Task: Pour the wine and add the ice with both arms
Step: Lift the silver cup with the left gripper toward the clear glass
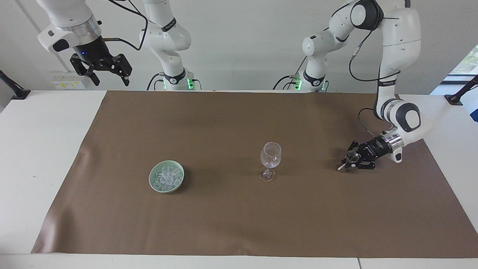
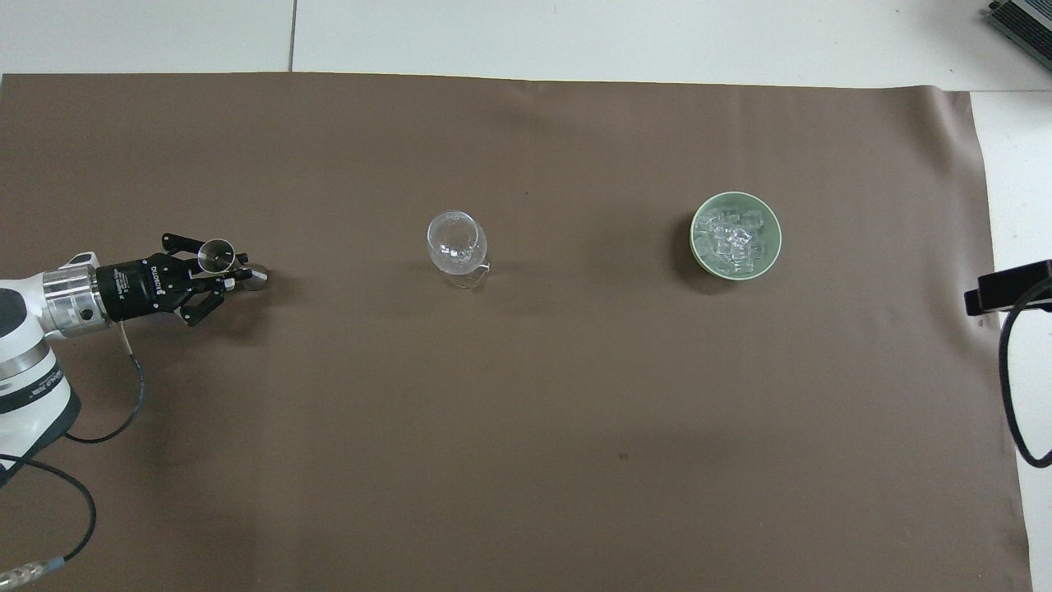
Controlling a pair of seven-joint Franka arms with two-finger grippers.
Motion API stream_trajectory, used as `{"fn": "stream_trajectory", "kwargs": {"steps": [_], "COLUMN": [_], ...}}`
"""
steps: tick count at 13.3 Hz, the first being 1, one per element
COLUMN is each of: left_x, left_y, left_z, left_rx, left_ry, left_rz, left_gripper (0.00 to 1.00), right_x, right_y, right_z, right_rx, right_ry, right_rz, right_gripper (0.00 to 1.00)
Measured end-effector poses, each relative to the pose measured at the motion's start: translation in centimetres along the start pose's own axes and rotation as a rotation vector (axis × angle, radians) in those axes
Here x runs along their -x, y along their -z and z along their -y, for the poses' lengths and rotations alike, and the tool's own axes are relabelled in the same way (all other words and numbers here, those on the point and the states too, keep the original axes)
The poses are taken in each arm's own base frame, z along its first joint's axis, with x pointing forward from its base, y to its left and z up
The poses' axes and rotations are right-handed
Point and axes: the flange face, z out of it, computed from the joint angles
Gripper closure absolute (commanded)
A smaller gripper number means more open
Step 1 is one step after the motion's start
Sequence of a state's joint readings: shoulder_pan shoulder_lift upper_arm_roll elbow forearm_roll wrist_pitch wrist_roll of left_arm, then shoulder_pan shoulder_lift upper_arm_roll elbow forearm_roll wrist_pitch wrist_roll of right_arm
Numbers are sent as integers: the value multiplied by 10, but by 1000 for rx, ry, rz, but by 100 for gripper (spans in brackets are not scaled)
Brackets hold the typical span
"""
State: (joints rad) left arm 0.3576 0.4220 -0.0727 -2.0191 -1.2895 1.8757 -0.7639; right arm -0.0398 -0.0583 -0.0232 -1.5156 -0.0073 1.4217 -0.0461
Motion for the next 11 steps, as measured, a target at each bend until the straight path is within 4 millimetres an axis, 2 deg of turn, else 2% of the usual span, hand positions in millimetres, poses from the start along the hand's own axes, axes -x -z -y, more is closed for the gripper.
{"fn": "stream_trajectory", "kwargs": {"steps": [3, 6, 11], "left_x": [16, 55, 110], "left_y": [-16, -36, -47], "left_z": [-1, -4, -3], "left_rx": [-26, -55, -57], "left_ry": [-2, 13, 22], "left_rz": [11, 8, -8], "left_gripper": [100, 100, 100], "right_x": [0, 0, 0], "right_y": [0, 0, 0], "right_z": [0, 0, 0], "right_rx": [0, 0, 0], "right_ry": [0, 0, 0], "right_rz": [0, 0, 0], "right_gripper": [0, 0, 0]}}
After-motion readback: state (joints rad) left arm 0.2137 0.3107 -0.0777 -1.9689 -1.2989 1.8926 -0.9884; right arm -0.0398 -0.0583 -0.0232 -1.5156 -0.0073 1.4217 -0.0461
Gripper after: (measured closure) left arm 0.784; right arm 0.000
